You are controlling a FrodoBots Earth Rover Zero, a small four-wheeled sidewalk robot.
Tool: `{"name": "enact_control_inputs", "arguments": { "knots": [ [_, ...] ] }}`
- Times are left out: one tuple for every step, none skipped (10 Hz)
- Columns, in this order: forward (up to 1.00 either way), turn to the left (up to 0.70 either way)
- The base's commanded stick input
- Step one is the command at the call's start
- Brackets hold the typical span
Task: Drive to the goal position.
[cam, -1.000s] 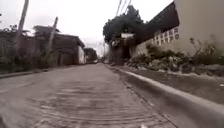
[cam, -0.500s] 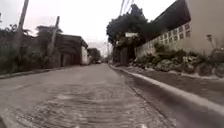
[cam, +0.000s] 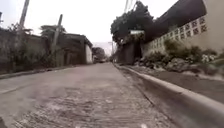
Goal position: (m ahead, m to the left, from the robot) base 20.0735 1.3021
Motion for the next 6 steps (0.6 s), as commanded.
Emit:
{"name": "enact_control_inputs", "arguments": {
  "knots": [
    [1.00, 0.00],
    [1.00, 0.00],
    [1.00, 0.00],
    [1.00, 0.00],
    [1.00, 0.00],
    [1.00, 0.00]
  ]
}}
